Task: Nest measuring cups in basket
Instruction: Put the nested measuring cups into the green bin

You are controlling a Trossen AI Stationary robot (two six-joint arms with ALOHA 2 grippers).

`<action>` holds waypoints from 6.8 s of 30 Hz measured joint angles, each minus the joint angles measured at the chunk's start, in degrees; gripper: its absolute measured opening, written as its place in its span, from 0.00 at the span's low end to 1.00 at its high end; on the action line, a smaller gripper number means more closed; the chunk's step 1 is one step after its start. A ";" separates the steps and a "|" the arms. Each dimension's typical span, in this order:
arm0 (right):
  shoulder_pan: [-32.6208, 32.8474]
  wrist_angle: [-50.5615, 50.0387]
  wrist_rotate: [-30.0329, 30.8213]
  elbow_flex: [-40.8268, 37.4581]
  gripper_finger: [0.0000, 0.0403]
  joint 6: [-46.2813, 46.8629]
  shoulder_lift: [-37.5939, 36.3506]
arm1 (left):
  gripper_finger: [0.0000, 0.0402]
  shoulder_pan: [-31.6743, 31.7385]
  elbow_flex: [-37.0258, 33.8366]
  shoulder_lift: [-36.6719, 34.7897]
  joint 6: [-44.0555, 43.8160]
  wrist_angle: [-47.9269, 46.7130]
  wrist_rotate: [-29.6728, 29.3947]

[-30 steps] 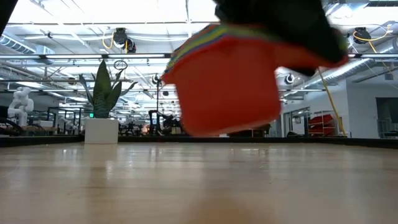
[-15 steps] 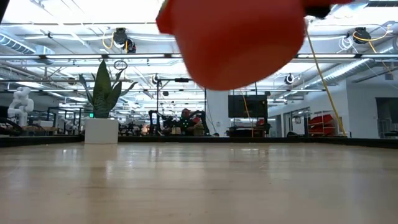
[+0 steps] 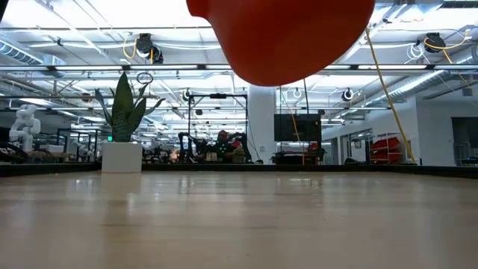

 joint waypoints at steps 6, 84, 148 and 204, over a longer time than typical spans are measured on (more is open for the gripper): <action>-1.04 7.96 2.42 0.00 0.62 -10.68 3.91 | 0.38 -0.38 0.00 0.00 -0.01 0.36 0.30; 19.42 -24.22 15.81 -0.07 0.18 15.87 -30.05 | 0.73 -4.72 -0.02 -6.88 14.13 19.79 -25.55; 4.83 -23.54 -7.08 -16.01 0.18 7.61 -23.83 | 0.73 -0.85 0.00 -4.63 12.02 24.13 -36.20; 3.75 -28.83 -20.45 -16.22 0.42 20.85 -29.72 | 0.73 -3.91 0.00 -4.66 10.21 23.66 -37.17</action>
